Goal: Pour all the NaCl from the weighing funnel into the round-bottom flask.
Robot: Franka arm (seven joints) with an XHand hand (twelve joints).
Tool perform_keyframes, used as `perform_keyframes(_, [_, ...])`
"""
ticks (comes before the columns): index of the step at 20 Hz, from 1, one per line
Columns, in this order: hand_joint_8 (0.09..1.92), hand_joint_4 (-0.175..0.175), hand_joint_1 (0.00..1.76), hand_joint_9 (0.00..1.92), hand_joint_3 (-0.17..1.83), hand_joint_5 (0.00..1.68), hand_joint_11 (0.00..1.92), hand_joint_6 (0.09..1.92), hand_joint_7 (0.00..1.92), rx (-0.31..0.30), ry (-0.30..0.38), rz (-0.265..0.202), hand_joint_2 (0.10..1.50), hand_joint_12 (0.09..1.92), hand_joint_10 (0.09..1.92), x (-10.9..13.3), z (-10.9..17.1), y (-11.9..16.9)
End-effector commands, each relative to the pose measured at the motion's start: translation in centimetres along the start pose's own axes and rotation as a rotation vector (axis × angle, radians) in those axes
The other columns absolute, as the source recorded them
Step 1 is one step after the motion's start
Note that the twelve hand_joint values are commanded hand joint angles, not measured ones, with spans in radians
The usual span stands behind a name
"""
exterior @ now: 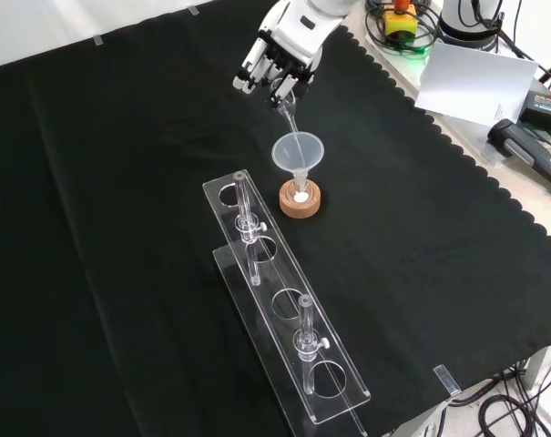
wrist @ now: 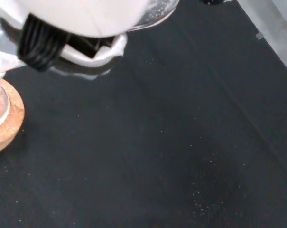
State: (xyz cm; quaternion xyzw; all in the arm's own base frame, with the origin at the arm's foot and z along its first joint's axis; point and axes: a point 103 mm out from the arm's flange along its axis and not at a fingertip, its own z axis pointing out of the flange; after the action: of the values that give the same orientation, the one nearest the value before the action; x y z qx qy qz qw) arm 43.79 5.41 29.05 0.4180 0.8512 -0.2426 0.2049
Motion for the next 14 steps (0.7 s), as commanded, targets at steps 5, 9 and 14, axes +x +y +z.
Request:
perform_keyframes(5, [0.11,0.175,1.16,1.16,0.82,1.51,0.00,0.28,1.69,0.002,-0.061,-0.010,0.49,1.45,0.17,-0.88,-0.32,0.31])
perform_keyframes(9, [0.11,0.175,1.16,1.16,0.82,1.51,0.00,0.28,1.69,0.000,-0.090,-0.025,0.49,1.45,0.17,-0.86,-0.57,0.54])
perform_keyframes(14, [0.11,0.175,1.16,1.16,0.82,1.51,0.00,0.28,1.69,0.013,-0.126,-0.049,0.49,1.45,0.17,-0.28,-0.69,0.79])
